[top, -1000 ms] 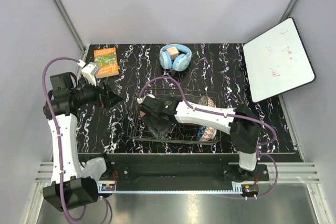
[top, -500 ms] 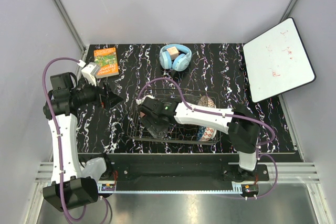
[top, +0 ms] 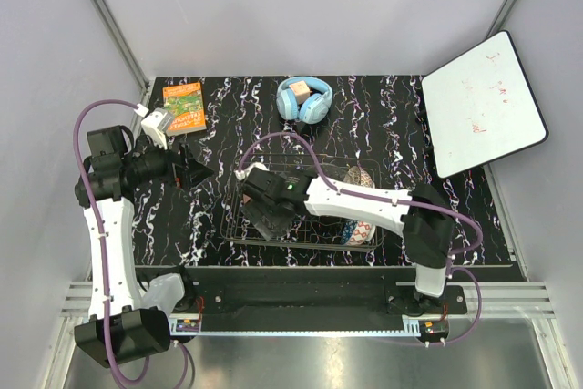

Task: Load the mixed dishes into the dish rack

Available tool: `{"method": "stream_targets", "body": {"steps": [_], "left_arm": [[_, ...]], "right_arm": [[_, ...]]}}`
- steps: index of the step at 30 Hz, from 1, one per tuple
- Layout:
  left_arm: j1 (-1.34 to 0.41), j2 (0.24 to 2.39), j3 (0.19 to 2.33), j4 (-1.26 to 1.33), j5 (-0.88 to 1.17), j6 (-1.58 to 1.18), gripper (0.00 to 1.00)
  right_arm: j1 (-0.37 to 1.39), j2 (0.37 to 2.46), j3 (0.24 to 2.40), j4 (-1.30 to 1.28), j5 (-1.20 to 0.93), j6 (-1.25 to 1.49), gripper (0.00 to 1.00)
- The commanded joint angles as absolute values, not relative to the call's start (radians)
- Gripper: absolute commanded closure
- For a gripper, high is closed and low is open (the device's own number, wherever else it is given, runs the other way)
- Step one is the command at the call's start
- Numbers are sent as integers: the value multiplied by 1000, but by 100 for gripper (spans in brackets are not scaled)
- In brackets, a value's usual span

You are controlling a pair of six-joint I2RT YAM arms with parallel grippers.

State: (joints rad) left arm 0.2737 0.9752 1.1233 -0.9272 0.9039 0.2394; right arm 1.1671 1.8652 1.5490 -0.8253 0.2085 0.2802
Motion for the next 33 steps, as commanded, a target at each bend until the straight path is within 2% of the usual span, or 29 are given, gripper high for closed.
{"method": "stream_targets", "body": {"steps": [1,6,12,23,33], "left_arm": [[273,965,1160,-907,907,259,1],[273,963,1152,-910,884,267,1],[272,959,1112,-911,769,275,1],[272,907,1012,-913,604,345,1],[271,916,983,-911,589,365,1]], "right_arm": [[1180,1743,1655,-913,290,268,0],[1178,1608,1672,-973,350,278,0],[1177,1422,1557,-974,581,357,0],[1177,1178,1344,-960,597,531,0],[1177,1137,1331,-950,595,515,0]]}}
